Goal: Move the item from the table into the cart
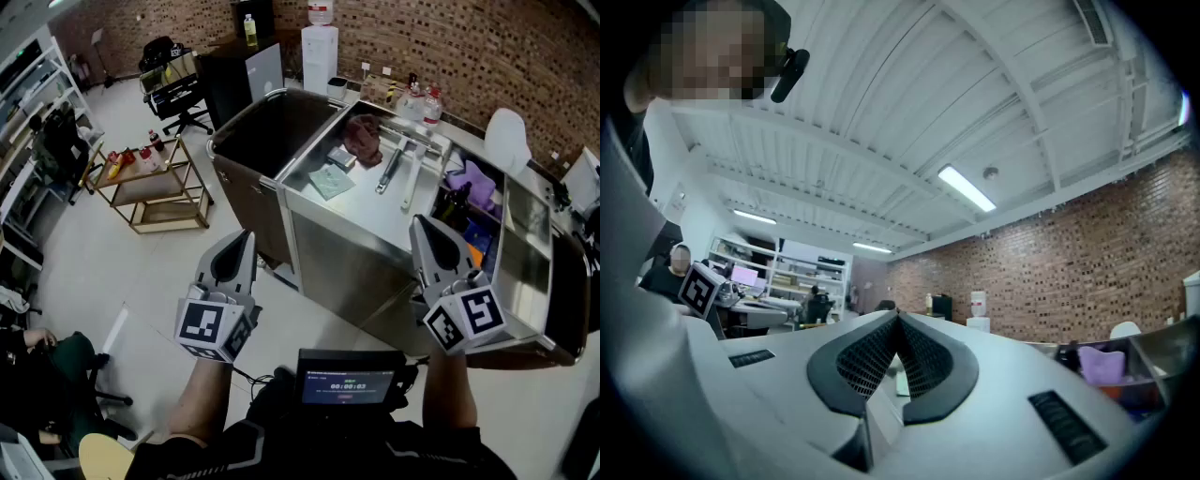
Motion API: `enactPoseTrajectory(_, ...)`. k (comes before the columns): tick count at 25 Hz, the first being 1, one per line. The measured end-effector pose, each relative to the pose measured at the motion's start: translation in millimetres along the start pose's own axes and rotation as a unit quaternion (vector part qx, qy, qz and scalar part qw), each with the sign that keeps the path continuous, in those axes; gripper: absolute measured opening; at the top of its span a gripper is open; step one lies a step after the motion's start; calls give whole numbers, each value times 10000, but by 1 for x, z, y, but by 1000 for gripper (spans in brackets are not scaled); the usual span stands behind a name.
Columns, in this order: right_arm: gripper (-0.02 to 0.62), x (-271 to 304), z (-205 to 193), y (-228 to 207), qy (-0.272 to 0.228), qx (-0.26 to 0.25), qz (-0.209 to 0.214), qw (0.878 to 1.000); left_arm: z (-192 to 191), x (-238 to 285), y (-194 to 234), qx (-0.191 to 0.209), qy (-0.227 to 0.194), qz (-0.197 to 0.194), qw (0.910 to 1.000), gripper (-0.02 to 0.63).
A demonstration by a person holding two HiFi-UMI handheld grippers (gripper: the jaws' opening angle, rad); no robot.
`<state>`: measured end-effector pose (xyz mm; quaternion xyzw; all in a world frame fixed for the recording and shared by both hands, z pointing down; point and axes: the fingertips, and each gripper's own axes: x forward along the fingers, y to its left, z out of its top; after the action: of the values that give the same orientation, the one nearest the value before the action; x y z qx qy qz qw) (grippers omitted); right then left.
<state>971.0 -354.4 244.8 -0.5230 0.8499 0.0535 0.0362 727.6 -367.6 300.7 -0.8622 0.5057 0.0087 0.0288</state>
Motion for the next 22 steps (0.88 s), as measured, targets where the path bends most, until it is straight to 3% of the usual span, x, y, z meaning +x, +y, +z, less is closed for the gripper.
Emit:
enactPoseTrajectory(7, 0, 148, -7, 161, 162, 148, 588, 9980, 3, -82, 202, -177, 77, 693, 9974, 2)
enactPoseTrajectory(12, 0, 256, -19, 274, 249, 172, 1612, 9864, -10, -151, 318, -361, 74, 1603, 9864, 2)
enactPoseTrajectory(17, 0, 349, -23, 384, 122, 394, 2710, 9617, -13, -220, 415, -348, 137, 2649, 9636, 2)
enactPoseTrajectory(22, 0, 439, -28, 468, 32, 401, 3729, 9270, -6, -270, 487, -284, 213, 3760, 9259, 2)
